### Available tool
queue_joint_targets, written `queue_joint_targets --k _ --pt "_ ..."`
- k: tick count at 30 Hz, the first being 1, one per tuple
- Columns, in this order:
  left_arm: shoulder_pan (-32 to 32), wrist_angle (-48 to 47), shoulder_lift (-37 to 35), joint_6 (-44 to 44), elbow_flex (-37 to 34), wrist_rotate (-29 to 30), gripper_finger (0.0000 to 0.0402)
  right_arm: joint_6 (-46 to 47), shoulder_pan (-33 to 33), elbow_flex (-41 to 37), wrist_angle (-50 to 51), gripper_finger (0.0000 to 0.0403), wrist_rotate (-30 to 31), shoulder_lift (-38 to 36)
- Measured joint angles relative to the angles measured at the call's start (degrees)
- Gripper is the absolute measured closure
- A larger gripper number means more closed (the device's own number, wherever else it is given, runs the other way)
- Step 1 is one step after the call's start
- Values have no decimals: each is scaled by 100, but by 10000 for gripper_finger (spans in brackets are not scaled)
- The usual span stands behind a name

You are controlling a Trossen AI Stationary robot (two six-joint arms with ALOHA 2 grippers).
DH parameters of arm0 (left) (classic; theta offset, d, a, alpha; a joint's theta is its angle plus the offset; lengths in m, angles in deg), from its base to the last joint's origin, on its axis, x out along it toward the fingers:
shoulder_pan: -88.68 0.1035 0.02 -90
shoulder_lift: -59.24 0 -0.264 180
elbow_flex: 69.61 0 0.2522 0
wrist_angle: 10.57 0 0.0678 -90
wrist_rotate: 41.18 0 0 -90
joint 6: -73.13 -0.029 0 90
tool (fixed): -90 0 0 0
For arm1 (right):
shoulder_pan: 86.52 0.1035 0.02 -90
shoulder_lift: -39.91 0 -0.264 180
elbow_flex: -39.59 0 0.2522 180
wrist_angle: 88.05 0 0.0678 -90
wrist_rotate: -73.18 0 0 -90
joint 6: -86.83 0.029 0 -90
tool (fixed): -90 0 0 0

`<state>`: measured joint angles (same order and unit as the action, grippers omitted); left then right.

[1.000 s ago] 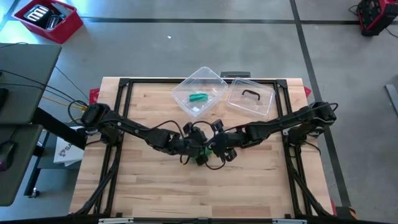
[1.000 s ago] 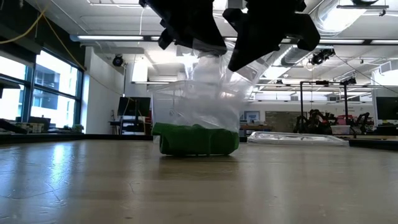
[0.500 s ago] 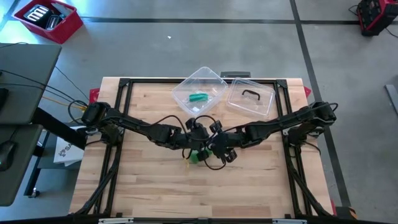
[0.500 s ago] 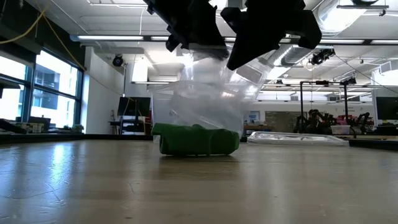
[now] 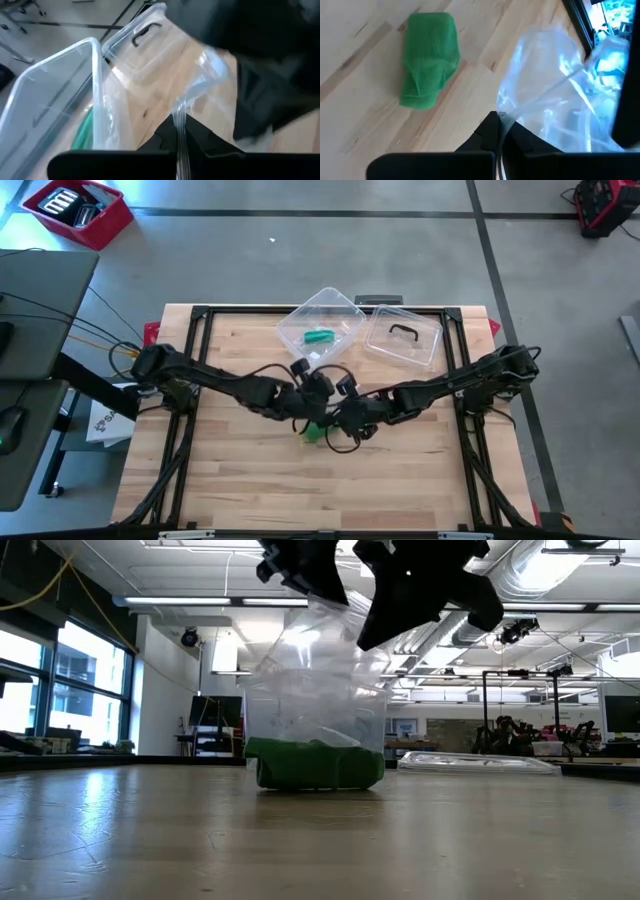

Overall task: Roll bandage
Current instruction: Open the transparent zip bag, then put the green bandage into the transparent zip bag

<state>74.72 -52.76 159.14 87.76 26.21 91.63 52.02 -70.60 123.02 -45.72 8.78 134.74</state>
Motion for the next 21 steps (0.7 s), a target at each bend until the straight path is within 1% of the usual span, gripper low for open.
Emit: queue_joint_targets --k 5,7,9,12,18,21 --pt "-292 -671 157 457 -1 322 401 325 -68 0 -281 403 -30 49" --pt "-416 -942 271 690 -9 461 401 452 -121 0 -448 402 -161 112" --pt "-541 -1189 374 947 -11 595 401 462 -157 0 -630 393 -325 195" --pt "-700 -1623 521 1217 -11 722 401 539 -162 -8 -741 359 -446 359" --pt "-914 -2656 551 1784 -11 1039 401 801 -137 -9 -1018 261 -355 358" --pt "-985 -3382 551 2189 -11 1134 401 970 -127 -9 -1024 233 -507 205"
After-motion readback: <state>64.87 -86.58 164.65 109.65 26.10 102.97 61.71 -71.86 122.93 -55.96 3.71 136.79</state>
